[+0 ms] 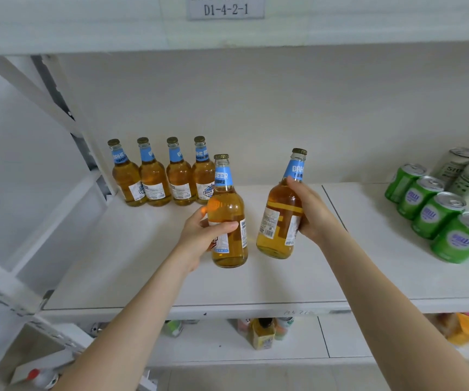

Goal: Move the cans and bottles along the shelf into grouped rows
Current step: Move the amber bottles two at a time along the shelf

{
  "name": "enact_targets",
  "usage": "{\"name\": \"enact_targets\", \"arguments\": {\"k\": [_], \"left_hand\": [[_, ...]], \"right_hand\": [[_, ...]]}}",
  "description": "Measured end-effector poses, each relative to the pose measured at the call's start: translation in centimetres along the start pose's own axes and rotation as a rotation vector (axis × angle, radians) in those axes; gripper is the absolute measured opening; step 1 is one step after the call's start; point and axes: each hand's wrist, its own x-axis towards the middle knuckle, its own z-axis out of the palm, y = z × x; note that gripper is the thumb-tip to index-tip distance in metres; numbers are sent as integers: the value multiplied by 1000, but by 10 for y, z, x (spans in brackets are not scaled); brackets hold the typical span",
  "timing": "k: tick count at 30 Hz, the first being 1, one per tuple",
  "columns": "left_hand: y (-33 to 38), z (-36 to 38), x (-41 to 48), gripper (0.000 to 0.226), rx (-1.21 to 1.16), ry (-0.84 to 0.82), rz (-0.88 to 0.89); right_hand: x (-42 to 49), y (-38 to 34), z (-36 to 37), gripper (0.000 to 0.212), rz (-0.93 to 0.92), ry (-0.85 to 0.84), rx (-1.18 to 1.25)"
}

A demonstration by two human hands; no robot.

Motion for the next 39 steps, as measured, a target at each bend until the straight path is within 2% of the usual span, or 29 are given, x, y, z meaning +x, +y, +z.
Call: {"name": "enact_targets", "arguments": {"k": [5,9,14,22,30,39], "left_hand": [[3,26,-5,54,6,-14,8],[3,56,-8,57,22,-20,3],[1,111,-16,57,29,-21,2],[-9,208,-36,60,15,2,24],[-8,281,-27,54,31,-24,47],[-7,326,41,61,60,-67,71]], "right_hand": [[-16,-7,-24,31,4,33,-4],[-29,-14,-52,38,-9,61,-5],[-45,-23,-100,36,-21,81,-34],[-72,-48,-190,16,-3,62,-75],[-64,-66,-257,39,-9,82,-45],[-7,-80,-297,29,-94,115,-56]]}}
